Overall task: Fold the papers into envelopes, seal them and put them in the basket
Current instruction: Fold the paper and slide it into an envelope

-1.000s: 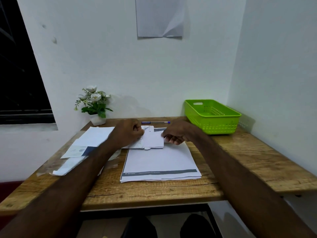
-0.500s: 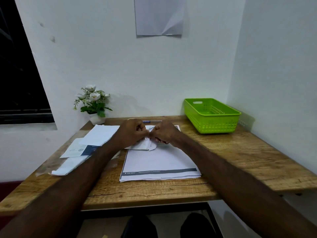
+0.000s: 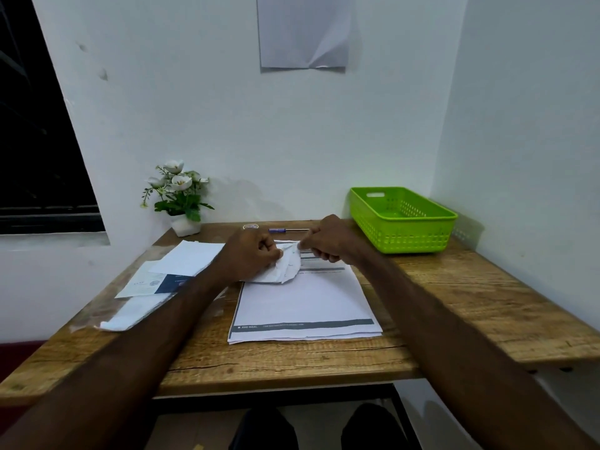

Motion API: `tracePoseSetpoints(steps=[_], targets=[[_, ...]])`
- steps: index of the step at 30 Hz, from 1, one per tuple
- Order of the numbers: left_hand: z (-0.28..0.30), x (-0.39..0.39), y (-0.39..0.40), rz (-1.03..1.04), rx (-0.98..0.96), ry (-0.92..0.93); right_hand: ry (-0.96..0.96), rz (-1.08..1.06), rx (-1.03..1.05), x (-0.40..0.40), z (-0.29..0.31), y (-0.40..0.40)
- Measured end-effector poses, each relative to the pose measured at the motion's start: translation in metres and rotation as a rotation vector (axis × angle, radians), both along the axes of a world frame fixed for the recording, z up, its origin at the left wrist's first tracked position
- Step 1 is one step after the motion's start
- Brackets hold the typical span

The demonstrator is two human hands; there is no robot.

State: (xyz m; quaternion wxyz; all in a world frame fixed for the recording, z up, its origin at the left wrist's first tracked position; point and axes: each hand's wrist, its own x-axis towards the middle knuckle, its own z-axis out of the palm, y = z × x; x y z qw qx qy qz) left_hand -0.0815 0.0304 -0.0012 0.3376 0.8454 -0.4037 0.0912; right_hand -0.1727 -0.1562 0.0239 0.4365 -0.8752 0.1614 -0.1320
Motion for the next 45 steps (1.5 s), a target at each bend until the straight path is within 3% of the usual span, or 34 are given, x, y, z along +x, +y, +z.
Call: tracePoseSetpoints(steps=[5, 8, 23, 29, 33, 40, 45], targets=[[-0.007, -0.001, -0.004, 0.012, 0.116, -0.003, 0.321, 0.072, -0.103, -0.012, 0.003, -0.010], [-0.009, -0.002, -0.005, 0.000, 0.137, 0.000, 0.380, 0.134, -0.106, -0.011, 0.003, -0.008], [-0.007, 0.011, 0.000, -0.171, 0.176, 0.122, 0.138, 0.179, -0.010, 0.007, -0.022, -0.008], [-0.002, 0.017, 0.008, -0.187, 0.198, 0.308, 0.012, 0.217, -0.132, 0.013, -0.032, -0.001], [-0.002, 0.020, 0.010, -0.135, 0.057, 0.466, -0.018, 0.241, -0.237, 0.015, -0.034, 0.001], [-0.008, 0.018, 0.008, -0.199, 0.104, 0.254, -0.032, 0.263, -0.406, 0.019, -0.035, 0.001], [-0.006, 0.017, 0.012, -0.210, 0.118, 0.253, -0.002, 0.222, -0.416, 0.021, -0.036, 0.002]])
